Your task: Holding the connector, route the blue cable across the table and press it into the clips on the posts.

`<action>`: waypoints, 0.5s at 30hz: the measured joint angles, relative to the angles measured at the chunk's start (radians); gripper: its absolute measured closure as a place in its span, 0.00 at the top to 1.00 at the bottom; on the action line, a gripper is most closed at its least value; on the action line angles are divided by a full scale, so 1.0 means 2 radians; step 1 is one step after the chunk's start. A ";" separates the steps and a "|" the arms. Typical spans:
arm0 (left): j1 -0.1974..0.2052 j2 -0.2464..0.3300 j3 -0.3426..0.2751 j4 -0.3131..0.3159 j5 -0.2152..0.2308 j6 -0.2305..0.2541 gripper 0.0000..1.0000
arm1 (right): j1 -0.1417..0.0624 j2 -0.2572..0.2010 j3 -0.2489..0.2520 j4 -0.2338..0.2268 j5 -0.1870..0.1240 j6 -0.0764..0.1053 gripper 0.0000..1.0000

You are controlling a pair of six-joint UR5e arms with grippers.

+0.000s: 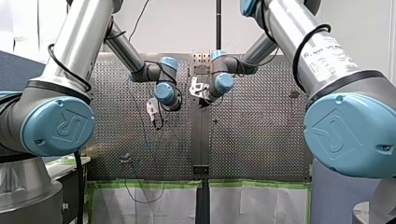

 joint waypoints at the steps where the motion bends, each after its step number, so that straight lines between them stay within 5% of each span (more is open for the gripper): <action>1: 0.000 0.004 0.000 -0.001 0.001 0.000 0.00 | 0.000 -0.004 0.002 0.000 0.000 0.000 0.00; 15: 0.001 0.075 0.000 -0.020 0.003 0.001 0.00 | 0.000 -0.066 0.006 0.009 -0.001 -0.002 0.00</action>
